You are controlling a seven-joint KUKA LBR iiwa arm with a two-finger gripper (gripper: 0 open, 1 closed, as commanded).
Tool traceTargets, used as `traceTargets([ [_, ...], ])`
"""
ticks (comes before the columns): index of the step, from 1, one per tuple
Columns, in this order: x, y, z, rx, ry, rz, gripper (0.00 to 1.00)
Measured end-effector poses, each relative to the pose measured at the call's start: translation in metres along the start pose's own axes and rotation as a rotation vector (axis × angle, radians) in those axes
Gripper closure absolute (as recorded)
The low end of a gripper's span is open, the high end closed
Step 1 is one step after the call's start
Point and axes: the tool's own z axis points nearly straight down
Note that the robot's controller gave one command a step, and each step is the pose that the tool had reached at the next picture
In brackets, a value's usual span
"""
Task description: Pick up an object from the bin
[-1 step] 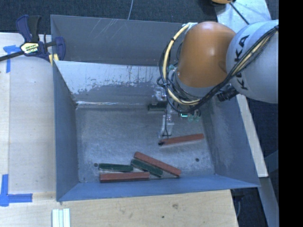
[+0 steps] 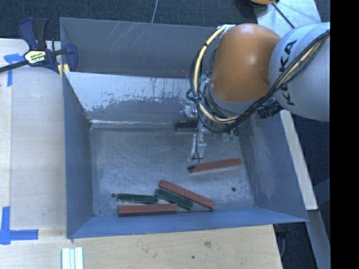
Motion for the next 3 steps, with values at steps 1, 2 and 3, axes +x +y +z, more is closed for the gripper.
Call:
traceTargets([
  [1, 0.047, -0.028, 0.013, 0.000, -0.001, -0.076, 0.00],
  [2, 0.040, -0.034, 0.070, 0.000, -0.005, -0.042, 0.00],
  [3, 0.055, -0.057, 0.103, 0.000, 0.005, -0.125, 0.00],
])
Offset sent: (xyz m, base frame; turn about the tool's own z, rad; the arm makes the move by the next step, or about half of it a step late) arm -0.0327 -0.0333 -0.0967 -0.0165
